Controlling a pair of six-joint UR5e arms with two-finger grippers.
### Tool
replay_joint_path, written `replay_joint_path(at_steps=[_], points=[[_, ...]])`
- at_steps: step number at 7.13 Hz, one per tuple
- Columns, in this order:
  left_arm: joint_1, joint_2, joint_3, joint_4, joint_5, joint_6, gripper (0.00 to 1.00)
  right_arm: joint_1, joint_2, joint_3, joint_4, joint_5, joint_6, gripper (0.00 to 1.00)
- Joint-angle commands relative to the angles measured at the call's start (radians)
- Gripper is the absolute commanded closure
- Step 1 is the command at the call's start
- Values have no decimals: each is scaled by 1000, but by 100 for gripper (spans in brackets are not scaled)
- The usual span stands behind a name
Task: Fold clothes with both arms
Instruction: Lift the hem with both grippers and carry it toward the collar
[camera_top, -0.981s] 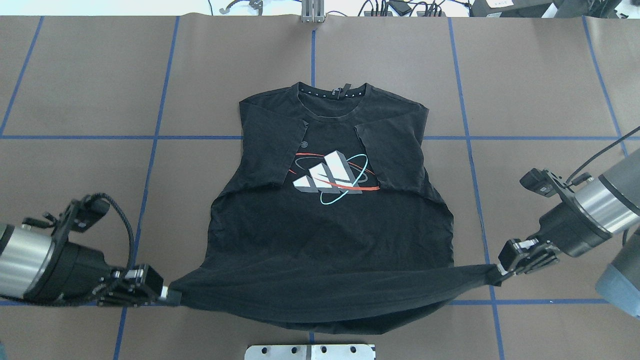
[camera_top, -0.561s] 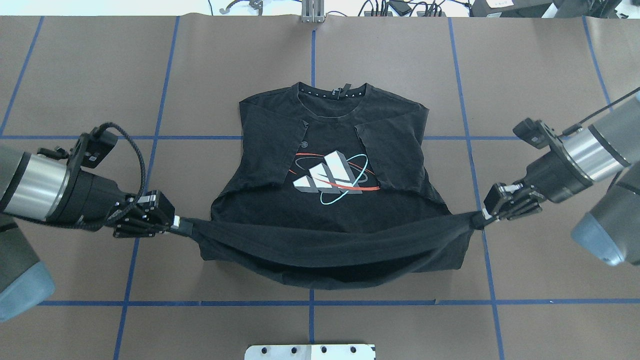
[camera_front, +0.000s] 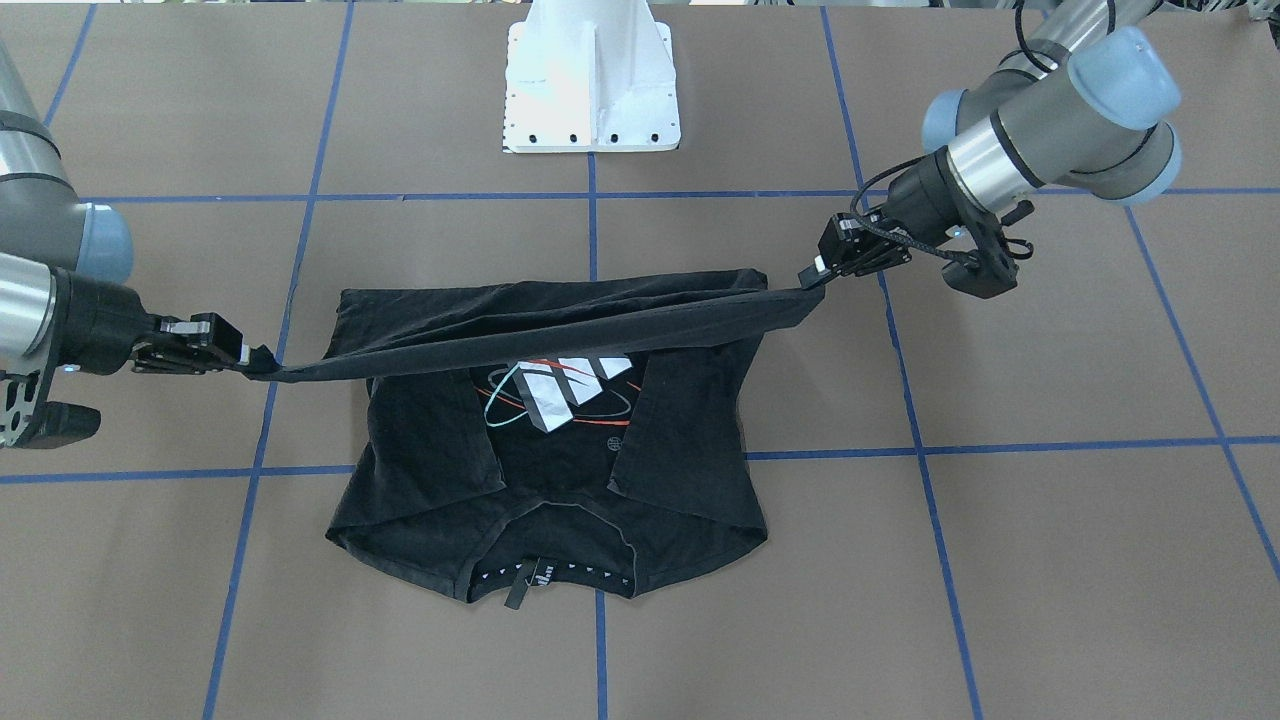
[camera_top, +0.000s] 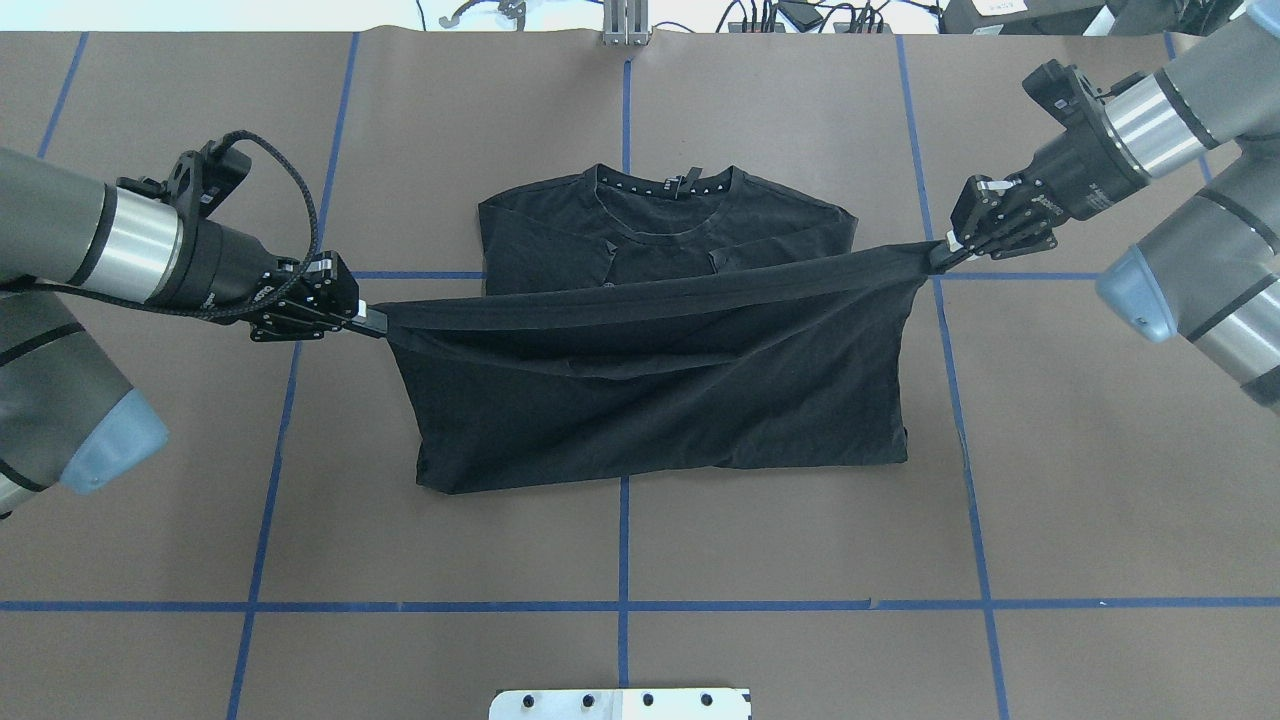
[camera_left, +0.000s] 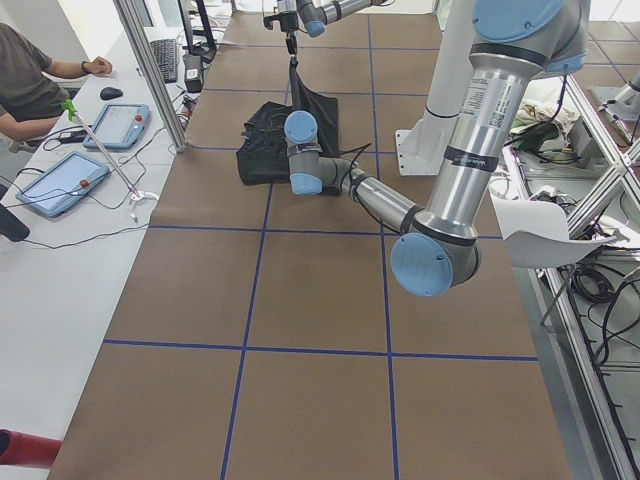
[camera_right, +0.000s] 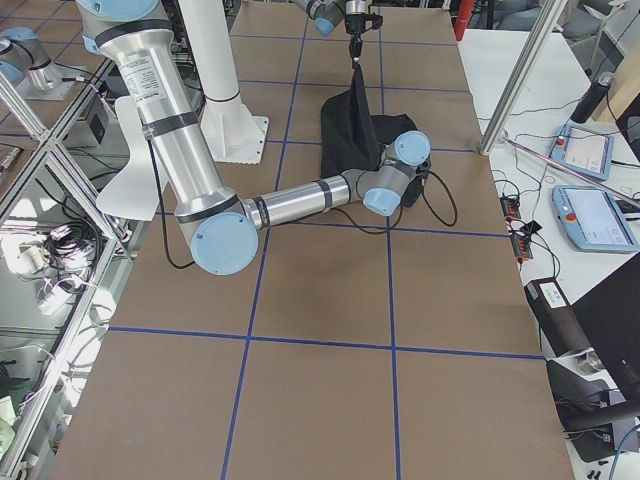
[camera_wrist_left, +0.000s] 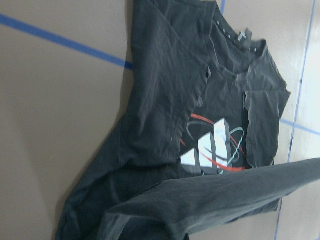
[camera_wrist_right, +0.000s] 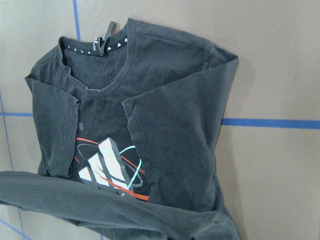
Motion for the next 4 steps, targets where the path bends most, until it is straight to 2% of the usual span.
replay_joint_path(at_steps=[1, 2, 4], points=[[-11, -106, 141, 0, 72, 2, 100, 5, 74, -104, 0, -58, -6, 100], [-11, -134, 165, 1, 138, 2, 100, 2, 97, -133, 0, -108, -6, 100], [-32, -163, 234, -3, 195, 3, 100, -1, 142, -183, -2, -147, -6, 100]])
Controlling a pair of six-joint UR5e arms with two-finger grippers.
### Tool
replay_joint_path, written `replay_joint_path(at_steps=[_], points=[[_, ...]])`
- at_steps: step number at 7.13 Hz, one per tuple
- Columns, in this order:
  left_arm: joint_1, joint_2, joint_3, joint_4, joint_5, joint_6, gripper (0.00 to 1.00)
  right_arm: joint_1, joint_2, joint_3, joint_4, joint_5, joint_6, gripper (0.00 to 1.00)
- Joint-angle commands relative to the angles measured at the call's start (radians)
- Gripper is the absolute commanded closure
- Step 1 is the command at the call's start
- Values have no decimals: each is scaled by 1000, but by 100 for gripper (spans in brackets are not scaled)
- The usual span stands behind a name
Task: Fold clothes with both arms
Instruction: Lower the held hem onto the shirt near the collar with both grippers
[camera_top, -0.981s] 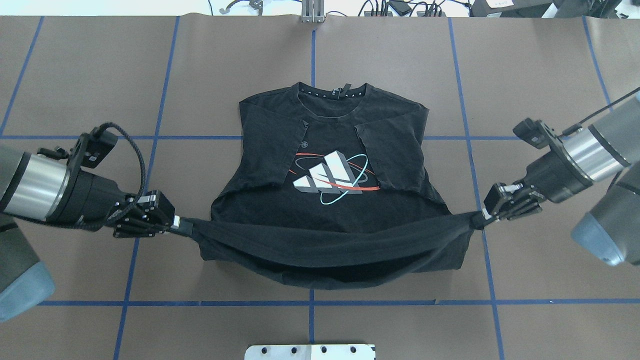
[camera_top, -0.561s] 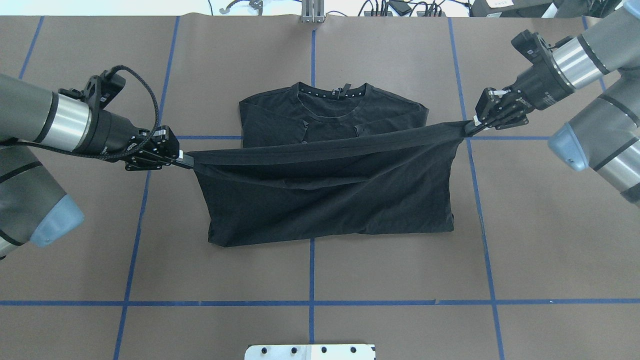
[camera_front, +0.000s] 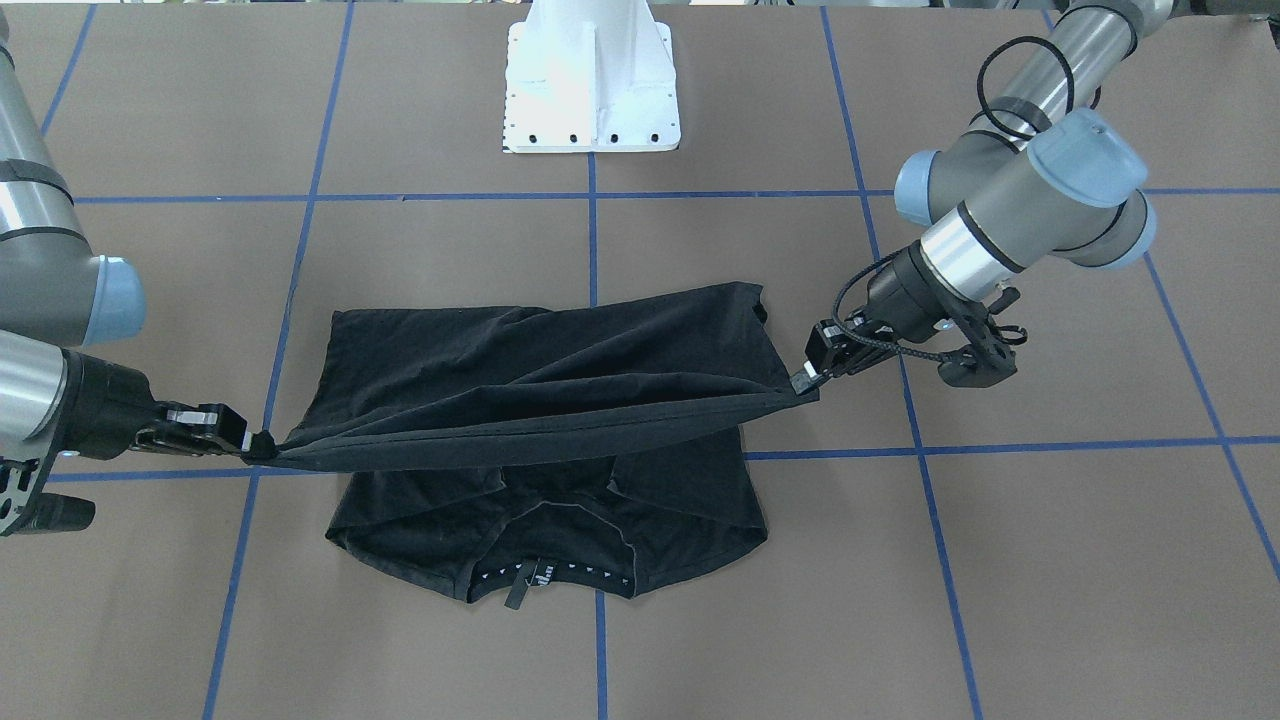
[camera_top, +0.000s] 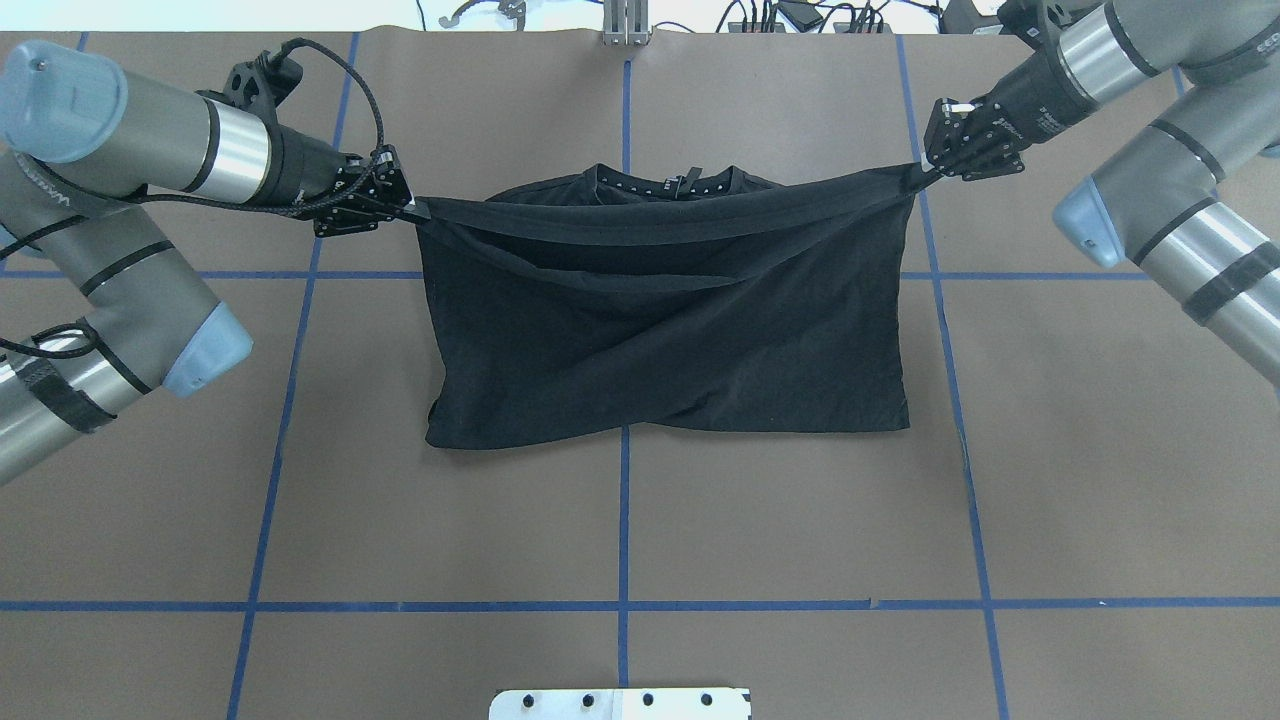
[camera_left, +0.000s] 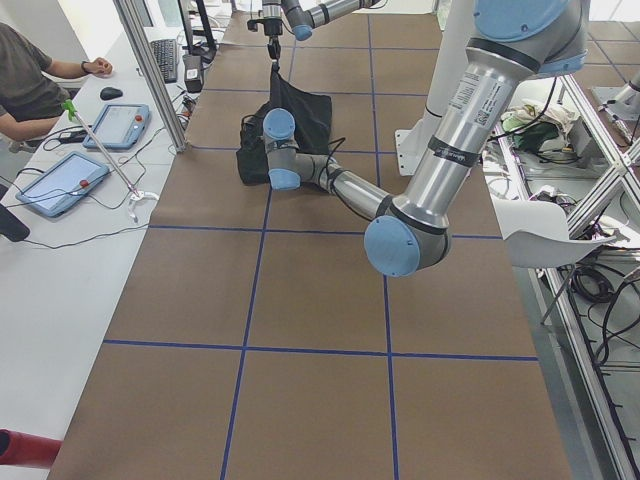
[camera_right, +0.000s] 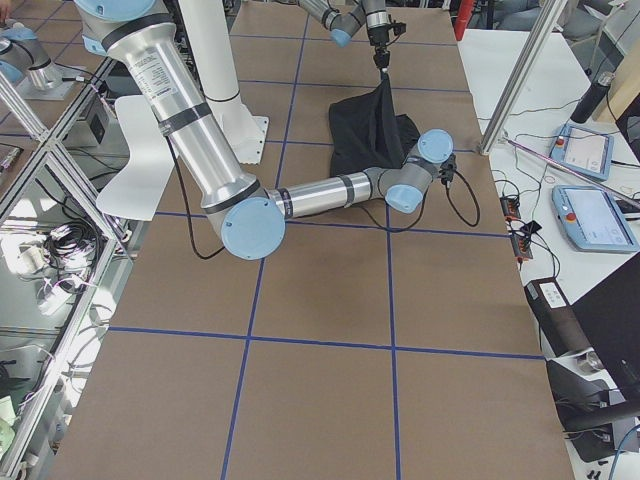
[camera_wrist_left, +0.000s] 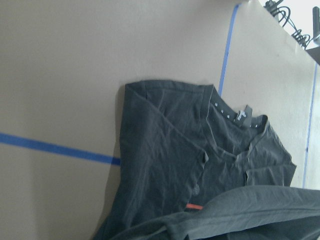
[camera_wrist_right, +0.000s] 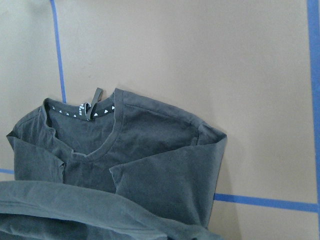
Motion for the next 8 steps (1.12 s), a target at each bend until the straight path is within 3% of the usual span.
replay_joint_path(at_steps=[1, 3, 8], points=[[-19, -27, 77, -1, 66, 39, 100, -7, 28, -33, 0, -80, 3, 100], [-19, -50, 137, -3, 78, 58, 100, -14, 26, -56, 0, -107, 1, 100], [28, -112, 133, 1, 77, -23, 100, -54, 46, -14, 3, -101, 29, 100]])
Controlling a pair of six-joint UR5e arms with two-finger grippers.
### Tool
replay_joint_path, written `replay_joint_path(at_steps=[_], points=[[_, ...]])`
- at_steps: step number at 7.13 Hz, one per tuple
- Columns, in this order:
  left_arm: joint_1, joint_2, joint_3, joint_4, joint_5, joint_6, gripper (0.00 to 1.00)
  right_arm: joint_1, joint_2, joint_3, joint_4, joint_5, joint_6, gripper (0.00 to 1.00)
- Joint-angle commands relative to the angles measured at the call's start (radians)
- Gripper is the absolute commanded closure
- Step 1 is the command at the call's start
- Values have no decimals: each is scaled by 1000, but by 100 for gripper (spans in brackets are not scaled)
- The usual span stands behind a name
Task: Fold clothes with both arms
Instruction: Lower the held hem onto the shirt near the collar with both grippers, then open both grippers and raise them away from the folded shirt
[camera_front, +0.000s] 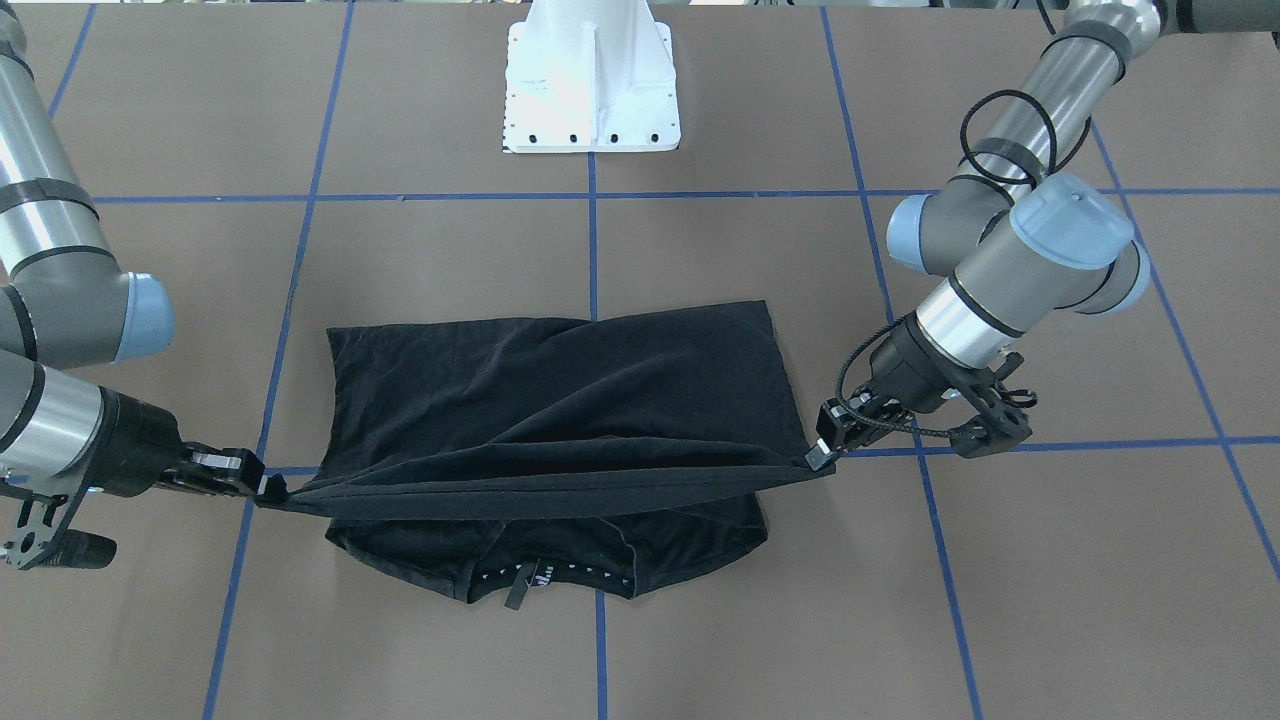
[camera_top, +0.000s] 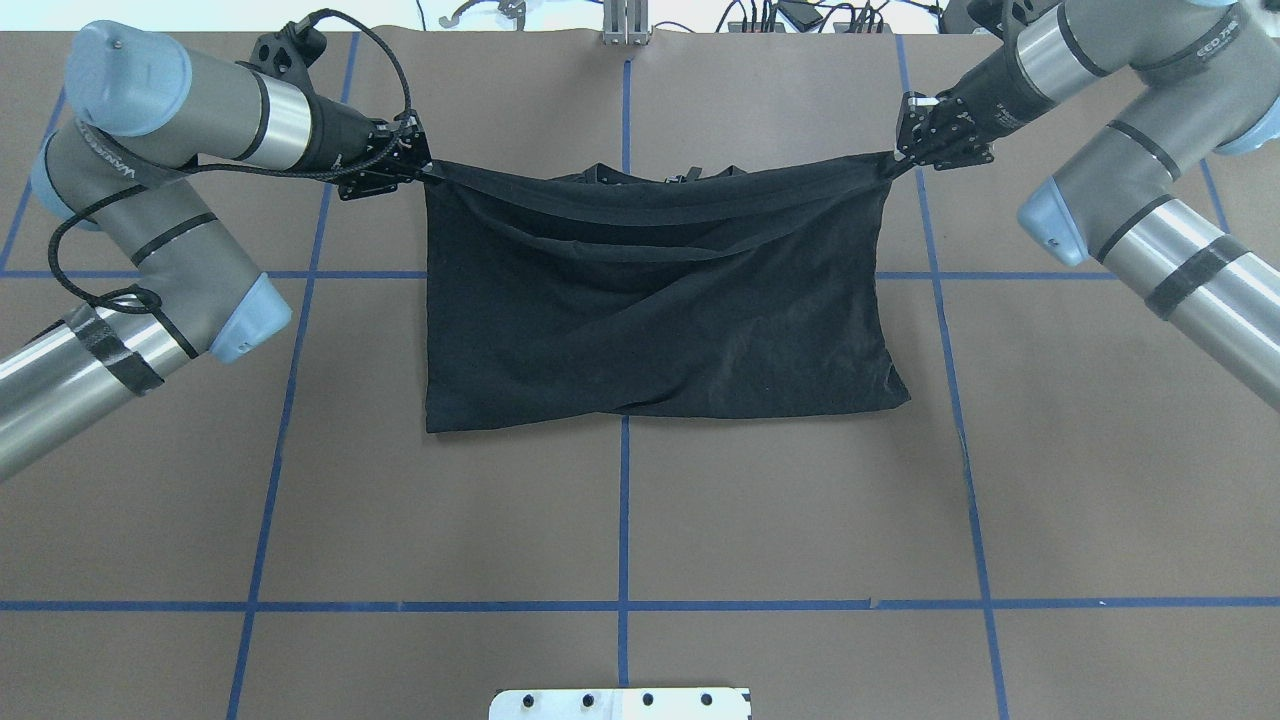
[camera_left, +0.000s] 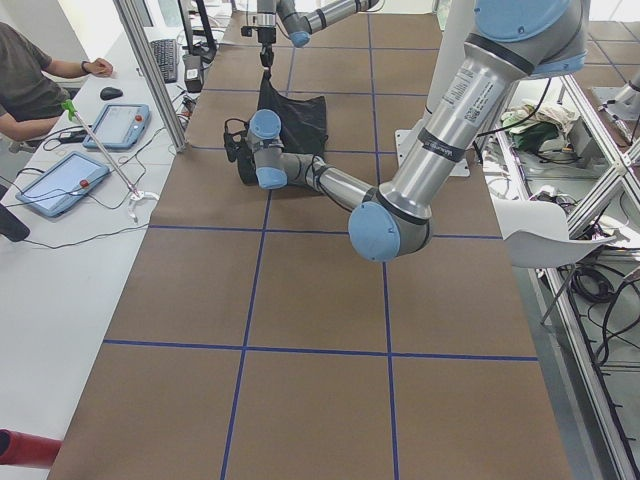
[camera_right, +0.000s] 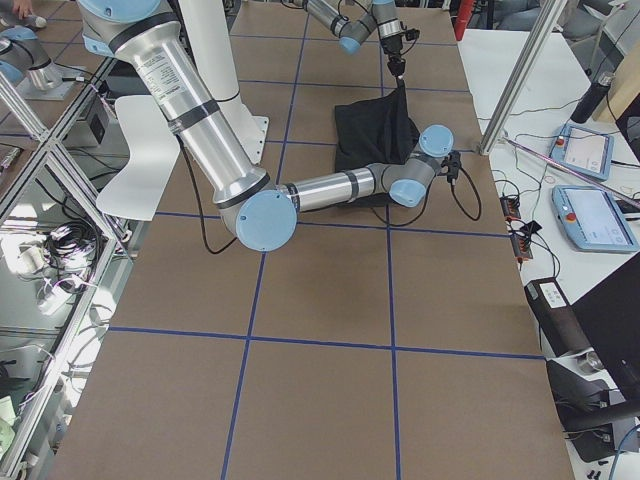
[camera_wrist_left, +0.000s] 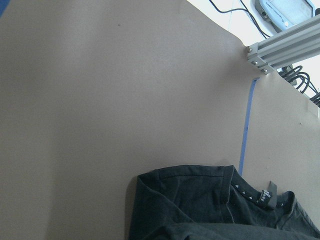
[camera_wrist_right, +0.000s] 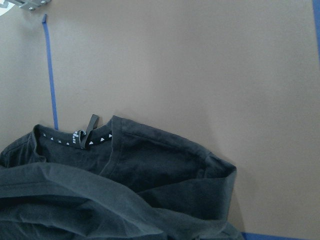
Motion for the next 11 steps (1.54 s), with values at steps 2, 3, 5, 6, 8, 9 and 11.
replay_joint_path(at_steps=[2, 3, 5, 6, 8, 9, 11], points=[[21, -10, 0, 1, 0, -7, 100, -22, 10, 19, -2, 1, 2, 83], [19, -3, 6, 1, 0, -3, 55, -22, 12, 14, -5, -3, -1, 2], [-14, 0, 32, 11, 0, 40, 2, 0, 12, 8, -66, -2, -21, 0], [-25, 0, 26, 69, -3, 101, 2, 1, 12, 13, -63, 0, -7, 0], [-42, 2, -11, 114, -29, 106, 2, -46, -78, 116, -74, 7, 13, 0], [-47, 6, -43, 145, -38, 106, 2, -115, -176, 222, -74, -5, 28, 0], [-50, 38, -107, 151, -39, 105, 2, -242, -261, 273, -74, -61, 36, 0]])
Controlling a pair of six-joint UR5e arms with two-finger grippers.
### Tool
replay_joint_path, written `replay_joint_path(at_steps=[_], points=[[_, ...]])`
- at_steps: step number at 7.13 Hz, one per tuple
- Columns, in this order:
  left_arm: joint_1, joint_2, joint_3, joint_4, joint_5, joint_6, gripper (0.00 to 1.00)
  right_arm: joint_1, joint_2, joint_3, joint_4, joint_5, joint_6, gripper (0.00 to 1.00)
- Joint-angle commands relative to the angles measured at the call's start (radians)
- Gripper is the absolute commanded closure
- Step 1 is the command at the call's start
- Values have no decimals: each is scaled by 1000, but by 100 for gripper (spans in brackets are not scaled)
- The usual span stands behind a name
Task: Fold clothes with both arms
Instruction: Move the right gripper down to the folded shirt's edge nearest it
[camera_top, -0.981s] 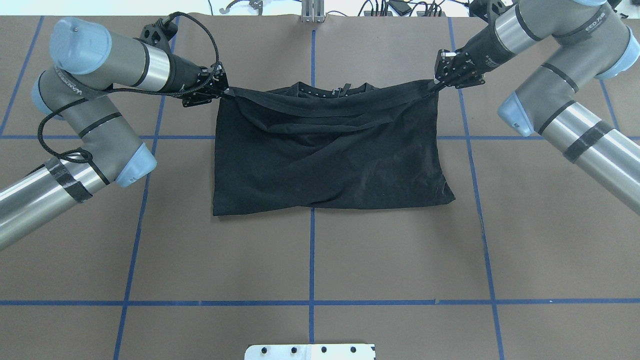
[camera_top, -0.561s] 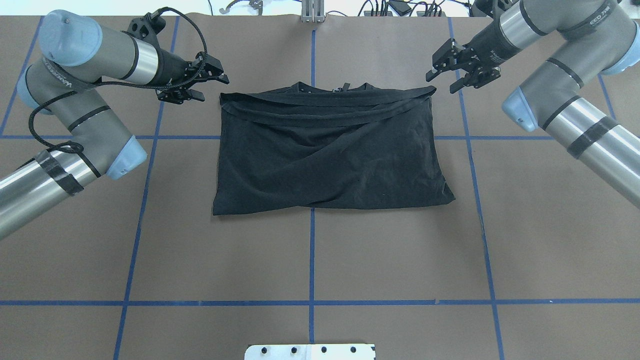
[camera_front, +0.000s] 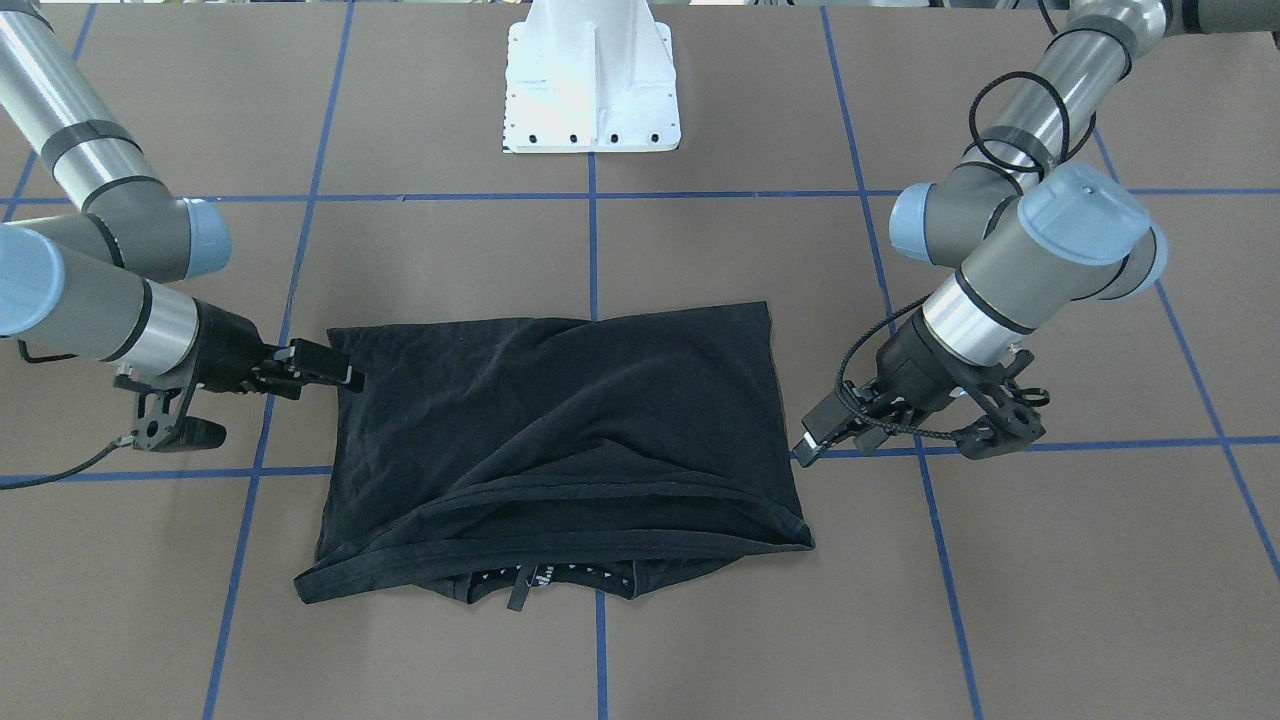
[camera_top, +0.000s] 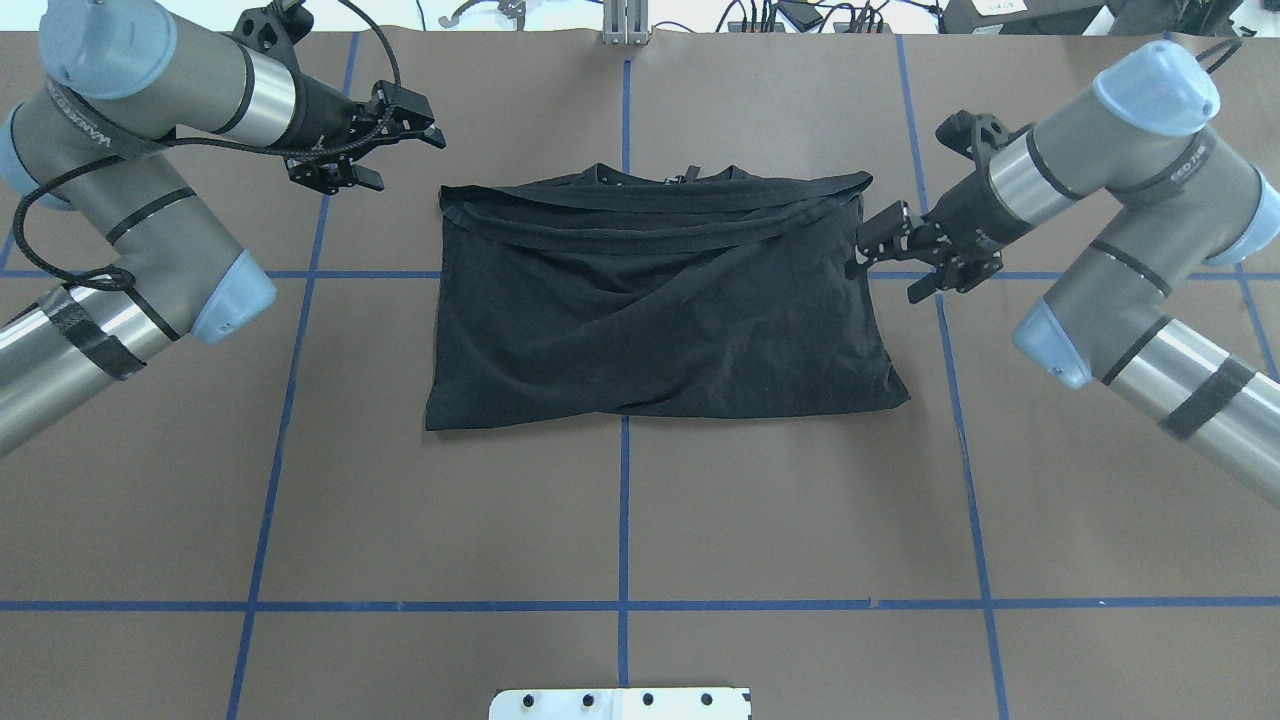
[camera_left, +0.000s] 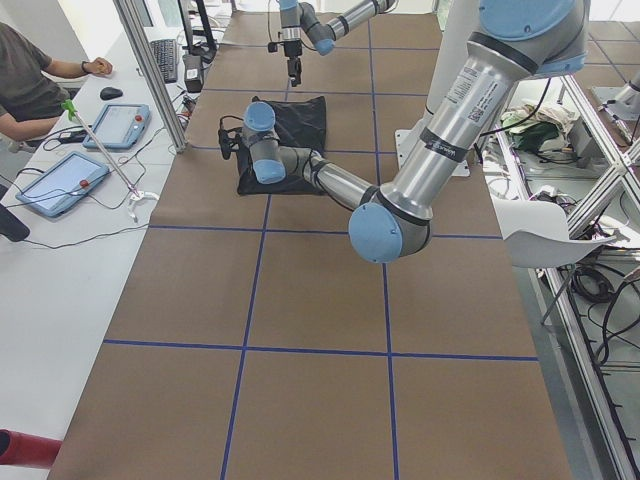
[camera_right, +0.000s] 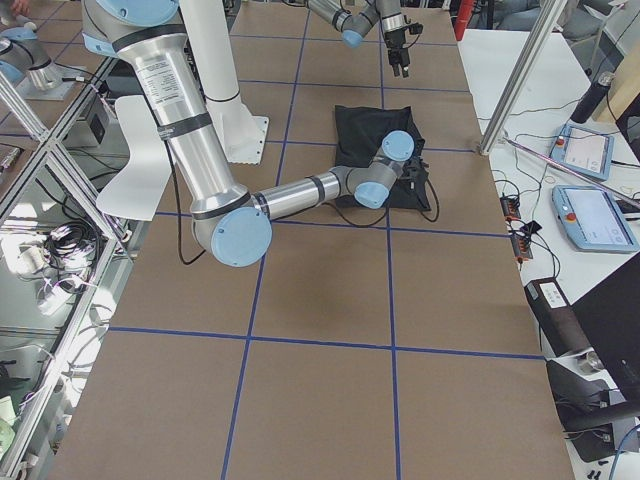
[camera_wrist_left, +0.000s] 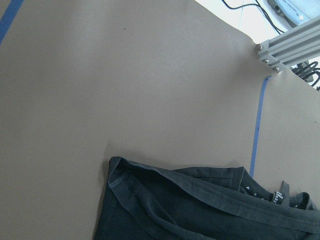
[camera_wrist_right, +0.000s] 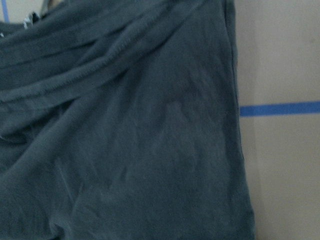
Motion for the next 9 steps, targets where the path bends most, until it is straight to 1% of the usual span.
replay_joint_path(at_steps=[1, 3, 4, 5, 6, 7, 8, 9], points=[[-2, 18, -70, 45, -2, 0, 2, -94, -78, 30, 0, -37, 4, 0], [-2, 19, -99, 68, -2, -2, 2, -103, -104, 18, 0, -39, 4, 0], [-2, 21, -99, 67, 0, -2, 2, -106, -105, 19, -3, -43, 4, 13], [-2, 29, -99, 67, 3, -2, 2, -109, -98, 21, -12, -56, 4, 47], [0, 32, -99, 67, 6, -2, 2, -114, -98, 25, -11, -68, 4, 88], [-2, 35, -98, 67, 8, 0, 4, -114, -98, 30, -11, -62, 3, 100], [-2, 36, -98, 67, 6, 0, 8, -118, -98, 34, -12, -47, 3, 100], [-3, 36, -98, 67, 6, -2, 15, -137, -105, 76, -12, -37, 3, 100]])
